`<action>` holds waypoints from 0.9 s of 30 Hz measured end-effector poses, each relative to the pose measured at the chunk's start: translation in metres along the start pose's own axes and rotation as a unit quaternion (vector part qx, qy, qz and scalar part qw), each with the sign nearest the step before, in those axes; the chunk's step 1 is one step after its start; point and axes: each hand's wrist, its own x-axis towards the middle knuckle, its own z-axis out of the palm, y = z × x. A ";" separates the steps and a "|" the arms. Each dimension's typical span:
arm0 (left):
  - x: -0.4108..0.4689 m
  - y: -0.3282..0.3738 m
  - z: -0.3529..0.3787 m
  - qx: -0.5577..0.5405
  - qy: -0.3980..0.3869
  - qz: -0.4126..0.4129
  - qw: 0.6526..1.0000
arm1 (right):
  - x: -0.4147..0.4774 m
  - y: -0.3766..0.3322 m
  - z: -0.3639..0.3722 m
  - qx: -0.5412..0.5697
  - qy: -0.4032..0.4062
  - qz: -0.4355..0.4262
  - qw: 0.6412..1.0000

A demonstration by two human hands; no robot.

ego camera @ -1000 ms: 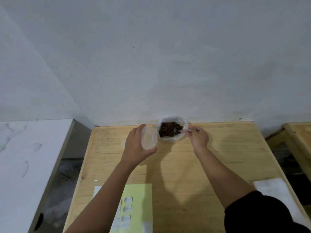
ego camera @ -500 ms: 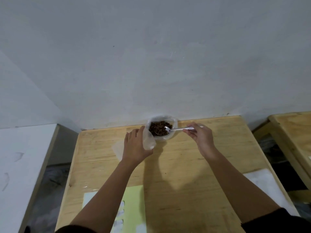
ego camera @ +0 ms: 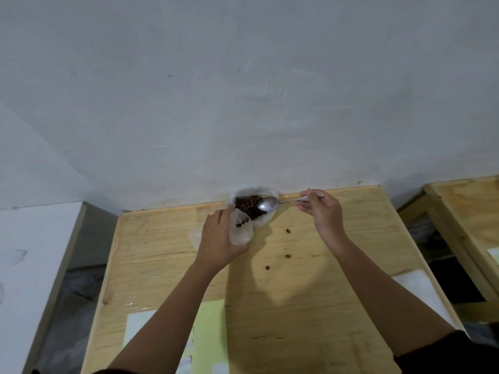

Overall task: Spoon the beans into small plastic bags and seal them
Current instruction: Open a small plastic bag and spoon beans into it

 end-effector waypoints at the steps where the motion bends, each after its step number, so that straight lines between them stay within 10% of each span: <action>1: -0.003 -0.001 -0.004 -0.030 0.000 -0.008 1.000 | -0.001 0.005 0.005 -0.014 0.001 -0.001 1.000; 8: -0.019 -0.015 -0.022 -0.132 0.017 -0.040 0.990 | -0.004 0.032 0.045 -0.101 -0.030 0.026 0.994; 19: -0.019 -0.023 -0.017 0.049 0.016 -0.028 0.998 | -0.004 0.030 0.038 0.118 0.066 0.207 0.969; 27: -0.002 -0.011 0.001 0.116 -0.034 -0.059 0.991 | -0.017 -0.008 0.008 0.132 0.008 0.147 0.980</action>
